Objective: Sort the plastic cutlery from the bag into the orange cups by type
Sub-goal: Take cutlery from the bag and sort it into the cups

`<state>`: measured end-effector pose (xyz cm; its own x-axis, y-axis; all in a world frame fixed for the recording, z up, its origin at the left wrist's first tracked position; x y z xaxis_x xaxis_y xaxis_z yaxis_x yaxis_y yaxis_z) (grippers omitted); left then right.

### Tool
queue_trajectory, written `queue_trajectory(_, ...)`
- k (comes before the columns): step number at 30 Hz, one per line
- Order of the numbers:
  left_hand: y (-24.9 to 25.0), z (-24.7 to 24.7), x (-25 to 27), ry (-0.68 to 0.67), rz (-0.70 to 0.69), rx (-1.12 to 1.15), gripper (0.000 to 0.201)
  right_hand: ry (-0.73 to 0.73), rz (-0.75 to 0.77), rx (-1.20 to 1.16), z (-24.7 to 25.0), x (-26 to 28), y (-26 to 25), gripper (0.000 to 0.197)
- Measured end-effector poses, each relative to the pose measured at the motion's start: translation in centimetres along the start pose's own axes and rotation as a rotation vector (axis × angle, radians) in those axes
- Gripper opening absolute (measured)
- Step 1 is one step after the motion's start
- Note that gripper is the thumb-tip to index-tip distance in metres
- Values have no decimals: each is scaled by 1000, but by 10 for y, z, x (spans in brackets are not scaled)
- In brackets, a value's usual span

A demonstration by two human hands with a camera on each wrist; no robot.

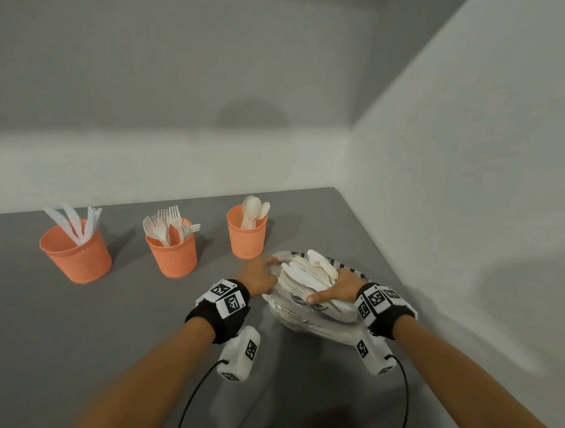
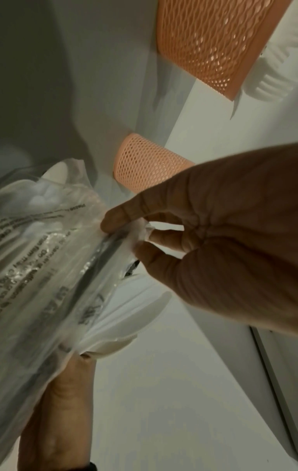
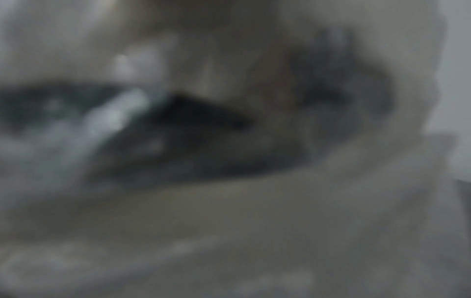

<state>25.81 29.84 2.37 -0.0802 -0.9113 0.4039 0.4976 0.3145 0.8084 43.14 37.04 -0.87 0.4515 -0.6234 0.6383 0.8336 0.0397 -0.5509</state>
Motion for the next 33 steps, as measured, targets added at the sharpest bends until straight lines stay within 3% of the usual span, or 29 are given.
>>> queue_trajectory(6,-3,2,0,-17,21,12,52,54,1,41,1,2,-1,76)
queue_trajectory(16,-2,5,-4,-55,31,34,55,-36,-7,-46,-2,10,-3,67)
queue_trajectory(19,-1,7,-5,-75,32,5,56,55,6,-45,4,12,-8,56)
queue_trajectory(21,1,7,-5,-101,26,-17,57,118,33,-66,9,15,-17,38)
queue_trajectory(26,9,13,1,-110,-34,-196,54,305,170,-261,28,36,-53,14)
queue_trajectory(29,14,36,16,4,-114,-28,34,407,312,-530,38,52,-85,18)
queue_trajectory(31,3,50,28,39,-125,328,17,431,388,-717,35,53,-107,21)
queue_trajectory(33,-16,55,38,-3,-66,749,19,428,461,-905,24,47,-129,21)
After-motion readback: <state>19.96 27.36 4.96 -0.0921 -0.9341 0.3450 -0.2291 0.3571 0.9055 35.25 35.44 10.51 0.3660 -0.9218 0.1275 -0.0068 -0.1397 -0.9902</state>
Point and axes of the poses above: each hand's wrist, its own x-axis away from the middle knuckle, its own z-axis out of the back of the hand, y = z × x, the point moved 7 cm from there along -x, towards the middle knuckle, and after that the axes turned 14 degrees about -y, right-handed, at the moved point
